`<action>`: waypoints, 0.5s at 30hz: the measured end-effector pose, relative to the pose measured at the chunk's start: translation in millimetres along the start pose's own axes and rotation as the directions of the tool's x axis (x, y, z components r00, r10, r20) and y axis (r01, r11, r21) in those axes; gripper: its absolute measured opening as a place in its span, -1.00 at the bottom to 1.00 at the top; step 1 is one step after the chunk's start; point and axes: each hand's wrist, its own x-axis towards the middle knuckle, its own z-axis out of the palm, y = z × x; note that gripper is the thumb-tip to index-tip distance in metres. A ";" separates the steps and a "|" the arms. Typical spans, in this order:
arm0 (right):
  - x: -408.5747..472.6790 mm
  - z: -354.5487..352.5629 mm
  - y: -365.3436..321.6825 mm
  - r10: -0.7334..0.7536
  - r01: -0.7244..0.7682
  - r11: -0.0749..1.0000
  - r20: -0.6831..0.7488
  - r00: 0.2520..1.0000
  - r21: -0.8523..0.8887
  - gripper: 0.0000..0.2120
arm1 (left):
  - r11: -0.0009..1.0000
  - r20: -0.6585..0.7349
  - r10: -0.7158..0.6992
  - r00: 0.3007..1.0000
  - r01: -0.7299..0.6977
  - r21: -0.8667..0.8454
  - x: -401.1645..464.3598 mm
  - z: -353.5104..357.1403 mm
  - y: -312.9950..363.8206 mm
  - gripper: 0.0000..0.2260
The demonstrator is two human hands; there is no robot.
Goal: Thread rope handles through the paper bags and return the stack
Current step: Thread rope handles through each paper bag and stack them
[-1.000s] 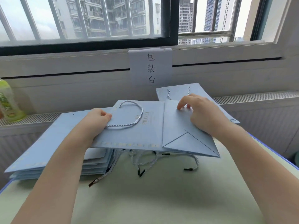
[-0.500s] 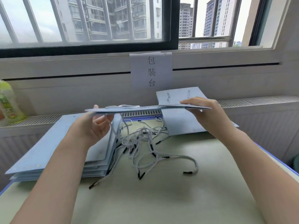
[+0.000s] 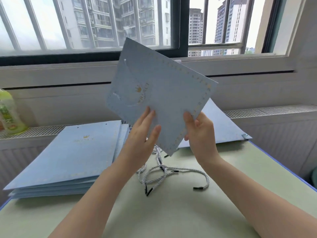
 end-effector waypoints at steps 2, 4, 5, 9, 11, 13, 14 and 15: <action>-0.6 0.9 1.9 0.184 -0.182 0.976 -0.006 0.983 0.120 -0.81 | 0.998 0.028 0.005 1.000 -0.007 0.061 -0.6 3.0 -5.8 -0.56; 0.2 2.3 8.3 0.391 -0.382 0.886 0.020 0.920 0.262 -0.86 | 0.995 0.036 0.004 0.999 -0.008 0.104 -0.2 4.8 -11.6 -0.60; 0.9 3.1 10.3 0.483 -0.466 0.814 0.043 0.875 0.347 -0.87 | 0.991 0.032 0.003 0.999 -0.007 0.130 -0.2 5.3 -14.4 -0.63; 5.7 2.7 10.8 0.693 -0.572 0.537 0.062 0.718 0.621 -0.88 | 0.971 -0.011 -0.004 1.000 0.007 0.239 -1.3 4.1 -22.8 -0.70; 10.7 -0.1 13.5 0.740 -0.571 0.511 0.008 0.672 0.643 -0.94 | 0.951 0.027 -0.087 0.996 0.075 0.299 -2.5 2.7 -26.6 -0.74; 15.8 -4.4 16.7 0.764 -0.580 0.540 -0.066 0.641 0.610 -0.91 | 0.915 0.117 -0.211 0.971 0.154 0.374 -4.5 2.6 -29.9 -0.76; 18.2 -6.7 19.4 0.767 -0.579 0.560 -0.106 0.633 0.592 -0.89 | 0.893 0.157 -0.254 0.954 0.169 0.418 -5.6 3.3 -31.3 -0.76; 20.0 -8.8 19.7 0.769 -0.576 0.574 -0.141 0.624 0.582 -0.84 | 0.871 0.184 -0.282 0.942 0.170 0.461 -6.5 4.4 -31.7 -0.76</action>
